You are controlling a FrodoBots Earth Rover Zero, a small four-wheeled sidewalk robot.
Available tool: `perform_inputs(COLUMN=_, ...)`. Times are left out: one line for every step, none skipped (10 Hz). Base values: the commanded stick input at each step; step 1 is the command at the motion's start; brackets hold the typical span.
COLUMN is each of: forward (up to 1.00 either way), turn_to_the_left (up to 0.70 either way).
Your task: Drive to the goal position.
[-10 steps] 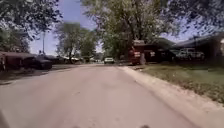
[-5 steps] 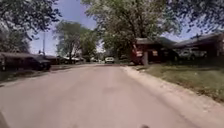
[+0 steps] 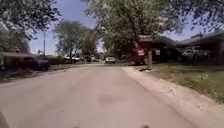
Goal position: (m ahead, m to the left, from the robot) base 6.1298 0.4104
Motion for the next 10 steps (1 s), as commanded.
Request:
perform_inputs(forward=0.70, turn_to_the_left=0.00)
perform_inputs(forward=0.70, turn_to_the_left=0.00)
perform_inputs(forward=0.70, turn_to_the_left=0.00)
perform_inputs(forward=0.70, turn_to_the_left=0.00)
perform_inputs(forward=0.70, turn_to_the_left=0.00)
perform_inputs(forward=0.70, turn_to_the_left=0.00)
perform_inputs(forward=0.70, turn_to_the_left=0.00)
perform_inputs(forward=0.70, turn_to_the_left=0.00)
perform_inputs(forward=0.70, turn_to_the_left=0.00)
perform_inputs(forward=0.70, turn_to_the_left=0.00)
